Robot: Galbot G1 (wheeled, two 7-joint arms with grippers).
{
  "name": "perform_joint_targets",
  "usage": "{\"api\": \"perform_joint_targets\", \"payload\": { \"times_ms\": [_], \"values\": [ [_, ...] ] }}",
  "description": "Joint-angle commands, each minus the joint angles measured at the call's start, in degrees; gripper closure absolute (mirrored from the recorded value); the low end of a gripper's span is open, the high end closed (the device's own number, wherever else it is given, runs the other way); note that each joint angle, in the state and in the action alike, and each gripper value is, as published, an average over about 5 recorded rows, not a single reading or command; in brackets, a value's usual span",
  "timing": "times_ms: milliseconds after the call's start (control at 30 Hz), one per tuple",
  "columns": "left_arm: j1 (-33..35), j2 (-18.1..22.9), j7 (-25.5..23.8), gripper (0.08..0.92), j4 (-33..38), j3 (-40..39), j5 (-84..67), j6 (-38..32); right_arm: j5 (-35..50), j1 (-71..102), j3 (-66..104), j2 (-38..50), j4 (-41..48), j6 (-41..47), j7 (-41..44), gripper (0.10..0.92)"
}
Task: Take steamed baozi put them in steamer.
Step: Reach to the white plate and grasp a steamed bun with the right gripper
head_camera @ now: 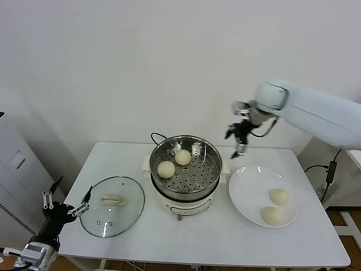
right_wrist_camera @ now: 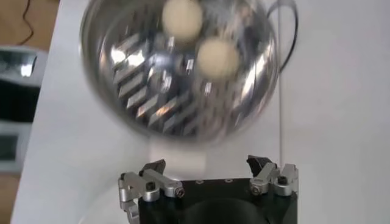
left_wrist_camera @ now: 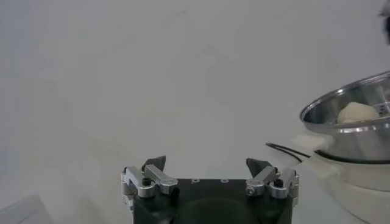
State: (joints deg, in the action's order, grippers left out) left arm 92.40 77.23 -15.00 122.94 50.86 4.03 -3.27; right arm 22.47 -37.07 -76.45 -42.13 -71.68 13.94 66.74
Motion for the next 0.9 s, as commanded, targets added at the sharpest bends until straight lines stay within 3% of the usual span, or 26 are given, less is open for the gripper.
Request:
{"api": "perform_joint_targets", "payload": {
  "times_ms": [33, 267, 900],
  "values": [
    [-0.38, -0.22, -0.02, 0.177, -0.32, -0.48, 0.56, 0.24, -17.73, 14.73, 7.82, 14.60, -3.94, -8.39, 3.98, 0.203],
    [-0.40, -0.31, 0.11, 0.177, -0.31, -0.42, 0.93, 0.63, -22.73, 29.26, 17.37, 14.77, -2.53, -10.22, 2.93, 0.203],
    [0.75, 0.65, 0.16, 0.177, -0.21, 0.14, 1.78, 0.29, -22.88, 36.74, 22.69, 10.52, 1.27, -10.64, 1.18, 0.203]
  ]
}}
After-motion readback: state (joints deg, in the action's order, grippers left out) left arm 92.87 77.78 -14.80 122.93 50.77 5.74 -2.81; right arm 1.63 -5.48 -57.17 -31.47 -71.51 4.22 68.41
